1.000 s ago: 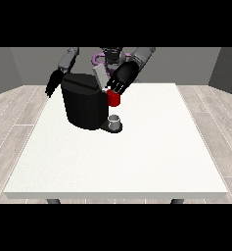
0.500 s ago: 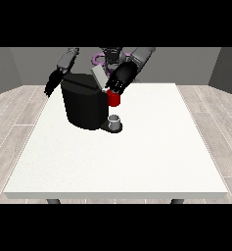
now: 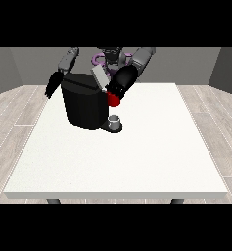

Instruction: Insert the coffee pod into the coffee machine and close the lid

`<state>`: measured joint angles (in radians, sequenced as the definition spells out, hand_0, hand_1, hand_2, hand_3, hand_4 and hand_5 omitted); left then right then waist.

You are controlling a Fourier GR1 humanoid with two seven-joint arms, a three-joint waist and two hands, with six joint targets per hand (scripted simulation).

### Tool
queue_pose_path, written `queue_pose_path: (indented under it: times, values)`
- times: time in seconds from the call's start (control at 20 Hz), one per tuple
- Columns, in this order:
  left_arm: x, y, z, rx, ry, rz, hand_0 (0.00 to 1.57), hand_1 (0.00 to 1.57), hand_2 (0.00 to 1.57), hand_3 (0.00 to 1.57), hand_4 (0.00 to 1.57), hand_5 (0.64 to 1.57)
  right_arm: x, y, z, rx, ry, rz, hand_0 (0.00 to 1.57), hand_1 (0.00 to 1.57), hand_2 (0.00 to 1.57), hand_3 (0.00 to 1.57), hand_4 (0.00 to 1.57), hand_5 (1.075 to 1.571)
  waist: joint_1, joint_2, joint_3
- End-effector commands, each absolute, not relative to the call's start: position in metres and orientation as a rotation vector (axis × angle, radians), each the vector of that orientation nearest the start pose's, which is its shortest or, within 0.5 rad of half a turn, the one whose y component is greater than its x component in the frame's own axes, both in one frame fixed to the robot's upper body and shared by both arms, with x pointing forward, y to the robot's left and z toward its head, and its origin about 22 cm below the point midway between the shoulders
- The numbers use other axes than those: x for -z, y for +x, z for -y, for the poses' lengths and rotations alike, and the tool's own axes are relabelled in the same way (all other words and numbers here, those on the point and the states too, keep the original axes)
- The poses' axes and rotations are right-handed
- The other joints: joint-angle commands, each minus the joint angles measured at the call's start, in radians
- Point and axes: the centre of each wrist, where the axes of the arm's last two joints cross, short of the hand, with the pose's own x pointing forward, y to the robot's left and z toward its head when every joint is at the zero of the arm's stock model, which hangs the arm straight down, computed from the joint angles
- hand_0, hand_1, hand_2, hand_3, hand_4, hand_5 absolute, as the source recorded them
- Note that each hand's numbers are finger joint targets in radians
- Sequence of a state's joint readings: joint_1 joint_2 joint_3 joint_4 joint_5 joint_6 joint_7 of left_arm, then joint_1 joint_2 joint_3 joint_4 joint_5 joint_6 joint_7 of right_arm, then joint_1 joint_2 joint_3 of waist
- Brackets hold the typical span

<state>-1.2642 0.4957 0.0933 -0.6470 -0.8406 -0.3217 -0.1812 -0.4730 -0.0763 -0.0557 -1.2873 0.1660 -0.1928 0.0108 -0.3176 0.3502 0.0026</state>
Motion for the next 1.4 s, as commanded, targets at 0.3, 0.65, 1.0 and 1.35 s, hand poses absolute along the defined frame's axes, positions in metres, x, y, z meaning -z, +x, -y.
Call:
queue_pose_path:
  times: [0.3,0.65,1.0,1.35]
  values:
    - [-0.313,0.458,-0.244,1.114,0.84,1.746,1.25,1.25,1.21,0.95,0.0,1.571,-0.075,0.357,0.206,-0.123,-0.248,1.776,0.0,0.0,0.0,0.0,0.0,1.571,-0.018,0.034,-0.0019]
    - [-0.313,0.456,-0.259,1.171,0.927,1.759,1.22,1.22,1.17,0.89,0.0,1.571,-0.072,0.353,0.2,-0.153,-0.296,1.762,0.0,0.0,0.0,0.0,0.22,1.571,-0.018,0.051,-0.0024]
    - [-0.314,0.453,-0.279,1.162,1.034,1.783,0.74,0.74,0.87,0.65,0.0,1.571,-0.079,0.352,0.198,-0.141,-0.279,1.818,0.0,0.0,0.0,0.0,0.11,1.571,-0.037,0.094,-0.0024]
    - [-0.281,0.459,-0.276,1.198,0.997,1.701,0.0,0.0,0.57,0.47,0.0,1.571,-0.076,0.352,0.206,-0.141,-0.319,1.74,0.0,0.0,0.0,0.0,0.15,1.571,-0.004,0.035,-0.0025]
